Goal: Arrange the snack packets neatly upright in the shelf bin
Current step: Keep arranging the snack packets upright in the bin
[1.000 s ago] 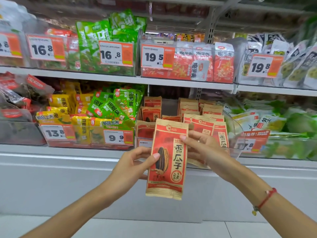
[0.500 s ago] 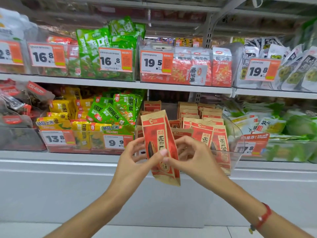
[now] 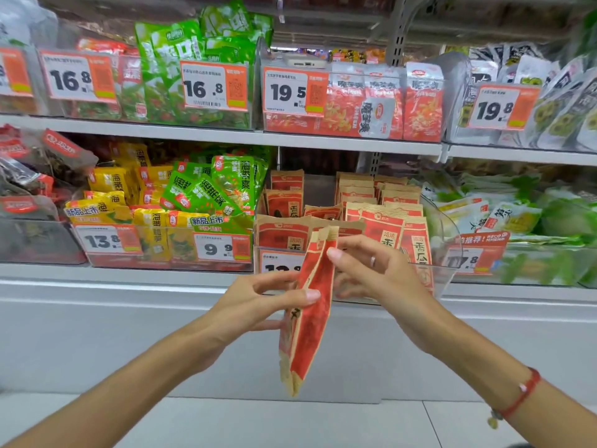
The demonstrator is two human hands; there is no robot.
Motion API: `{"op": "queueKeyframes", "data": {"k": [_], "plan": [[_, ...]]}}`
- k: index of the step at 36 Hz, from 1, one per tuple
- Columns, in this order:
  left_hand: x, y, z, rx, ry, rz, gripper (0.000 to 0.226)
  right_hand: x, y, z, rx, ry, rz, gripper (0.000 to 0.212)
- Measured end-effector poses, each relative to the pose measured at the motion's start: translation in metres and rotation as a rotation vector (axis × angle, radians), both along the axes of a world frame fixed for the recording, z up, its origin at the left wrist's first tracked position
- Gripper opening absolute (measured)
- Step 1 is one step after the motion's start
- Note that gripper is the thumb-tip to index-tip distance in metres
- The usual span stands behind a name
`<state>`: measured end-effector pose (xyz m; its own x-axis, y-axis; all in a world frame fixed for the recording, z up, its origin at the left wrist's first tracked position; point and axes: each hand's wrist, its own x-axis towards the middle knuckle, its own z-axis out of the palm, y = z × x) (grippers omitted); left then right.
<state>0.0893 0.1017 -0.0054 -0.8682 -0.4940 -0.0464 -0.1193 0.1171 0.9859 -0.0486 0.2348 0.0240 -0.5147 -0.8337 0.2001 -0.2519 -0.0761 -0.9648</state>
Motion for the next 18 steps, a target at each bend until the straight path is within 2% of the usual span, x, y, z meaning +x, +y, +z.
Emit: {"op": "queueKeyframes", "data": {"k": [5, 9, 12, 15, 18], "plan": [[-0.005, 0.004, -0.003, -0.006, 0.012, 0.037, 0.047, -0.002, 0.001, 0.001, 0.019, -0.067, 0.008, 0.012], [-0.007, 0.006, -0.004, 0.022, 0.1, 0.096, 0.058, -0.002, 0.0, 0.0, 0.008, -0.032, 0.015, 0.016], [-0.008, 0.006, 0.002, 0.1, 0.239, 0.234, 0.072, 0.003, -0.001, -0.004, 0.029, 0.112, 0.056, 0.023], [-0.007, 0.004, 0.007, 0.096, 0.361, 0.382, 0.068, 0.011, -0.004, -0.013, -0.002, 0.334, 0.04, 0.032], [-0.009, 0.005, 0.013, 0.023, 0.41, 0.505, 0.059, 0.016, -0.007, -0.016, -0.036, 0.415, 0.018, 0.037]]}}
